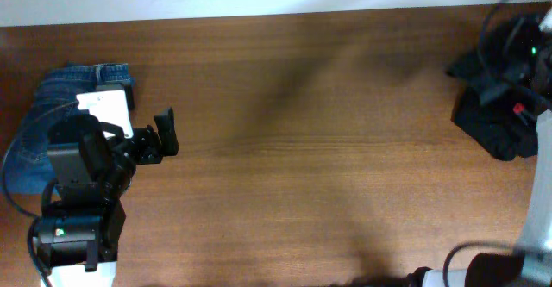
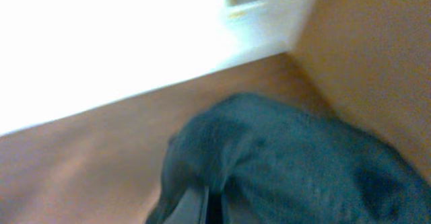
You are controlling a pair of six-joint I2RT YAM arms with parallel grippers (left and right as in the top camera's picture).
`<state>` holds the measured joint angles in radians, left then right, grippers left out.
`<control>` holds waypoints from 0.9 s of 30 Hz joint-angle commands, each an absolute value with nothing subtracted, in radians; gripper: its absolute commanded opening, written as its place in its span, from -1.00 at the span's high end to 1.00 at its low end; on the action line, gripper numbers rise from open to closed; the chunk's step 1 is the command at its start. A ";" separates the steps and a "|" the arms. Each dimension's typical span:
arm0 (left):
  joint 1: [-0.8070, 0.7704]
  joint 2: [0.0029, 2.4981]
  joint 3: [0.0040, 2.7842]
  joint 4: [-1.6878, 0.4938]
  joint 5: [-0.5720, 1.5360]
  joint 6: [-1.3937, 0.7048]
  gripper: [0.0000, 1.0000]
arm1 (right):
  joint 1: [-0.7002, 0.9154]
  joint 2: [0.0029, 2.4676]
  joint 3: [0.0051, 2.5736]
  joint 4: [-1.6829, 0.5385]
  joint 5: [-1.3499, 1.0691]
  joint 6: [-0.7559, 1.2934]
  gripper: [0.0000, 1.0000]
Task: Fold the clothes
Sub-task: 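Reach the right gripper to the black clothing pile and grasp it, then drag the black trousers with the right gripper to the table center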
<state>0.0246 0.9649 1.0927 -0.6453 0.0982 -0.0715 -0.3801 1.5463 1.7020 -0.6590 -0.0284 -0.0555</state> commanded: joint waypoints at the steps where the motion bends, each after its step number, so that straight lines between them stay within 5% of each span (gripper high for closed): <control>1: 0.027 0.963 1.114 -0.640 0.110 -0.059 -0.98 | -0.296 1.500 1.783 -0.683 -0.112 -0.135 0.93; 12: 0.027 0.963 1.114 -0.641 0.117 -0.059 -0.99 | -0.241 1.507 1.782 -0.756 -0.167 -0.144 0.93; 20: 0.027 0.963 1.114 -0.641 0.117 -0.059 -0.98 | -0.234 1.506 1.784 -0.744 -0.444 -0.209 0.92; 27: 0.027 0.963 1.114 -0.641 0.117 -0.059 -0.98 | -0.085 1.512 1.784 -0.715 -0.463 -0.202 0.92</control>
<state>0.0246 0.9649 1.0927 -0.6453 0.1020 -0.0715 -0.1684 1.5272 1.7744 -0.7525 -0.3683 -0.1879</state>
